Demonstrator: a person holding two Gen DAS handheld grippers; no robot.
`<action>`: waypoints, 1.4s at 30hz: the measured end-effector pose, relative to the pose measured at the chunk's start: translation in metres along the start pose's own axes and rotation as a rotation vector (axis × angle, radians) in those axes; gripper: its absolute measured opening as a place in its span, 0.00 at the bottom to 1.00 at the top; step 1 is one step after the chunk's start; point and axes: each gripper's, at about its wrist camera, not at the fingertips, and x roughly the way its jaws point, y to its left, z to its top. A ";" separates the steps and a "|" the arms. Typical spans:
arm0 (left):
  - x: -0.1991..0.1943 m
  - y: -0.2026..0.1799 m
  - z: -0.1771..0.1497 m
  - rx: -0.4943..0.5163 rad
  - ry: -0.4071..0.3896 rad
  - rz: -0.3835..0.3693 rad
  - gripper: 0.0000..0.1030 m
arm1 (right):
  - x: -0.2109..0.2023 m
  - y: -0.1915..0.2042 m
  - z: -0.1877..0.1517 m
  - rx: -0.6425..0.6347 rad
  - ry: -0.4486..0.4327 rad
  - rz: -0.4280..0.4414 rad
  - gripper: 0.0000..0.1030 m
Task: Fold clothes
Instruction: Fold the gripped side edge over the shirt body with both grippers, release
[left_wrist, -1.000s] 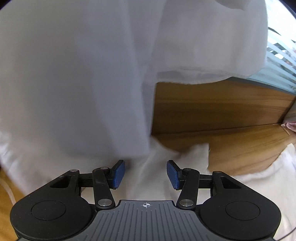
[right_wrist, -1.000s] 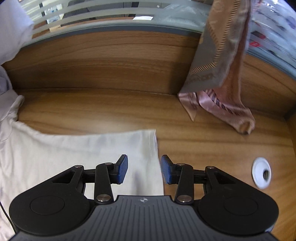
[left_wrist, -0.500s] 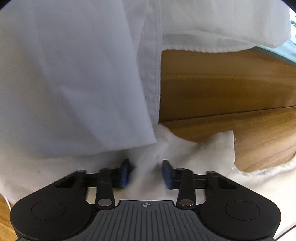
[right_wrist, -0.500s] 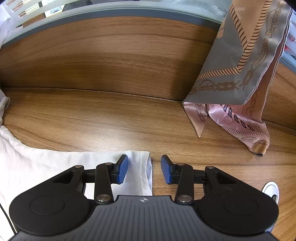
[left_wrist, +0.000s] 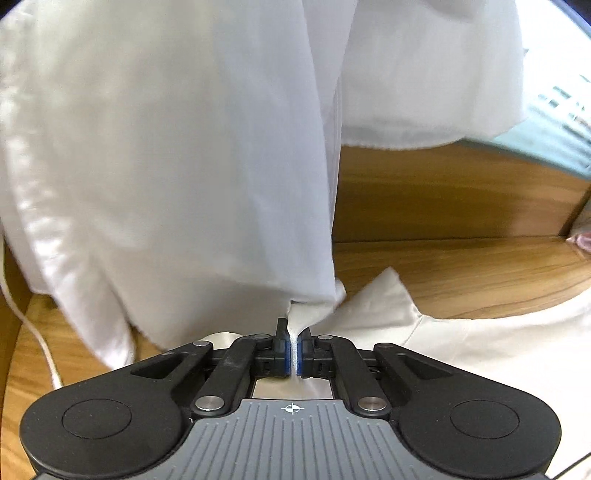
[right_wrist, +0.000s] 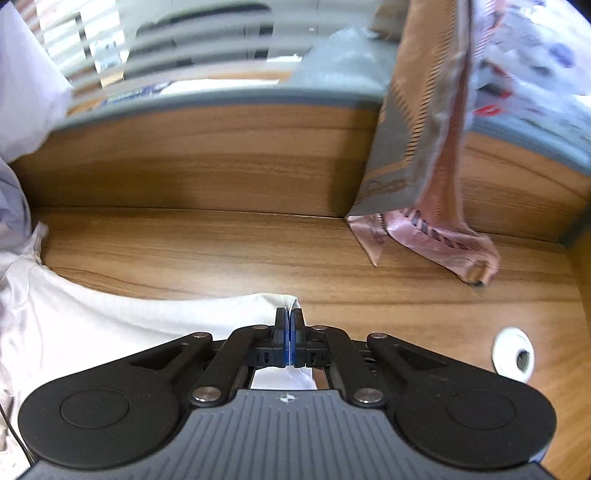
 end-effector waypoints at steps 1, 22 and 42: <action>-0.010 -0.001 -0.004 -0.001 -0.014 -0.001 0.04 | -0.009 0.001 -0.005 0.004 -0.007 -0.002 0.01; -0.158 0.012 -0.100 0.064 -0.122 -0.040 0.04 | -0.158 0.034 -0.136 0.056 -0.080 -0.068 0.01; -0.164 0.009 -0.199 0.082 0.030 0.024 0.13 | -0.148 0.063 -0.255 -0.040 0.060 -0.104 0.02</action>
